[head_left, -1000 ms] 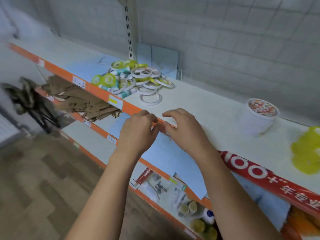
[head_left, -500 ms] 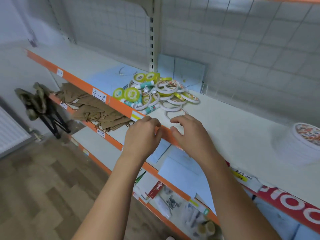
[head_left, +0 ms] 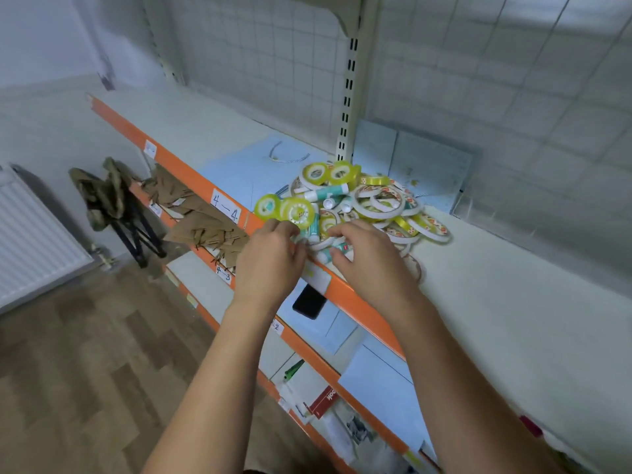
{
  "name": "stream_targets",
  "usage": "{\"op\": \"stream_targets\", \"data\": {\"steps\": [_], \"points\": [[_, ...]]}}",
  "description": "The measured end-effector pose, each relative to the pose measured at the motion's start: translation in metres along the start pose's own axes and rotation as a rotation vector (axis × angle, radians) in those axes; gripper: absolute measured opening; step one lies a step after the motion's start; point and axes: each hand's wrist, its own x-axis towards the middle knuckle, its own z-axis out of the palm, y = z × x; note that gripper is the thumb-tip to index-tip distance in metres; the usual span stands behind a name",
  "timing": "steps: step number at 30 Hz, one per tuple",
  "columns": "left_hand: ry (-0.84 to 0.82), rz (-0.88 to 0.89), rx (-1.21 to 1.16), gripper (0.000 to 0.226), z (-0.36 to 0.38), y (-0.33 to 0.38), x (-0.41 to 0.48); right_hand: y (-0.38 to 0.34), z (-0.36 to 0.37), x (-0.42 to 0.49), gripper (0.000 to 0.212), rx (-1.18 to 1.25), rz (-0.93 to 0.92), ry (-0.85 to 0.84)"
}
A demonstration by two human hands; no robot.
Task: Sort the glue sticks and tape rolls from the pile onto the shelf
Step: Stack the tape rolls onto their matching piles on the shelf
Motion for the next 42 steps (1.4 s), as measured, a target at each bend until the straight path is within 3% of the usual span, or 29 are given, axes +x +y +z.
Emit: {"op": "stream_targets", "data": {"steps": [7, 11, 15, 24, 34, 37, 42], "points": [[-0.032, -0.017, -0.047, 0.024, -0.004, -0.042, 0.05, -0.026, 0.028, 0.05, 0.029, -0.049, 0.036, 0.046], [-0.099, 0.072, -0.095, 0.027, -0.008, -0.07, 0.078, -0.044, 0.053, 0.074, 0.048, -0.139, 0.145, 0.141], [-0.186, 0.202, -0.156, 0.03, -0.004, -0.09, 0.1, -0.051, 0.076, 0.083, 0.066, -0.286, 0.29, 0.126], [-0.305, 0.459, -0.252, 0.05, 0.008, -0.095, 0.12, -0.052, 0.064, 0.078, 0.061, -0.125, 0.356, 0.206], [-0.281, 0.496, -0.328, 0.053, 0.008, -0.078, 0.126, -0.063, 0.056, 0.048, 0.055, -0.116, 0.358, 0.279], [-0.263, 0.572, -0.409, 0.055, 0.003, -0.061, 0.118, -0.063, 0.043, 0.03, 0.056, -0.149, 0.426, 0.346], [-0.42, 0.774, -0.466, 0.055, 0.009, -0.008, 0.079, -0.052, 0.013, -0.027, 0.056, -0.245, 0.575, 0.43]]}}
